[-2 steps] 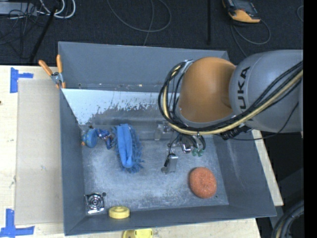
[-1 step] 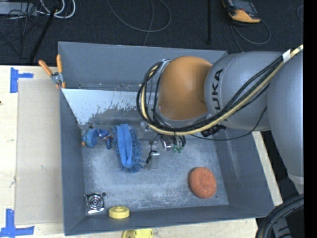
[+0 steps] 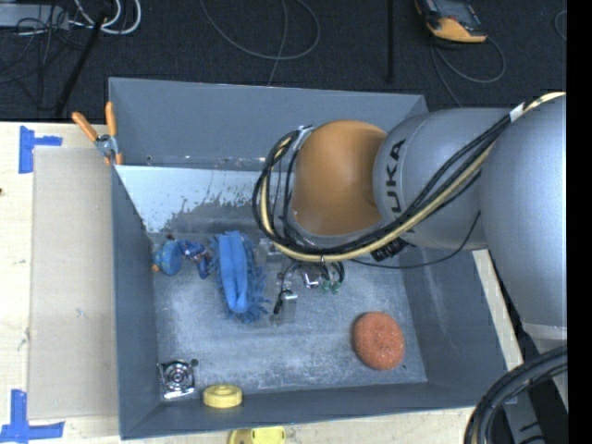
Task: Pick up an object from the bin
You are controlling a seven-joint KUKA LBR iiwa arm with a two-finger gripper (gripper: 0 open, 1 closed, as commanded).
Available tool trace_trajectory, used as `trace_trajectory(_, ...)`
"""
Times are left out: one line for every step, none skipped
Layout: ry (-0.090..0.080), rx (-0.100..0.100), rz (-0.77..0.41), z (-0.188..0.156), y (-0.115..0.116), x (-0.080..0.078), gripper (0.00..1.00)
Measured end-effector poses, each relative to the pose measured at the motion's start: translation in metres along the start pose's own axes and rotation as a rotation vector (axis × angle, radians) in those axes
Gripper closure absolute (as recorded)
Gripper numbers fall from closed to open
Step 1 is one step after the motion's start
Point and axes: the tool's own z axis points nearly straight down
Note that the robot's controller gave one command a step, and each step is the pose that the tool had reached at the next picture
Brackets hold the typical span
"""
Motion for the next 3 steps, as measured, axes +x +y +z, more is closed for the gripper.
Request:
trace_trajectory(0.0, 0.001, 0.027, 0.02, 0.021, 0.01, 0.0)
trace_trajectory(0.003, 0.0, 0.013, 0.035, 0.046, 0.014, 0.0)
trace_trajectory(0.006, 0.001, -0.07, 0.002, 0.059, 0.023, 0.0)
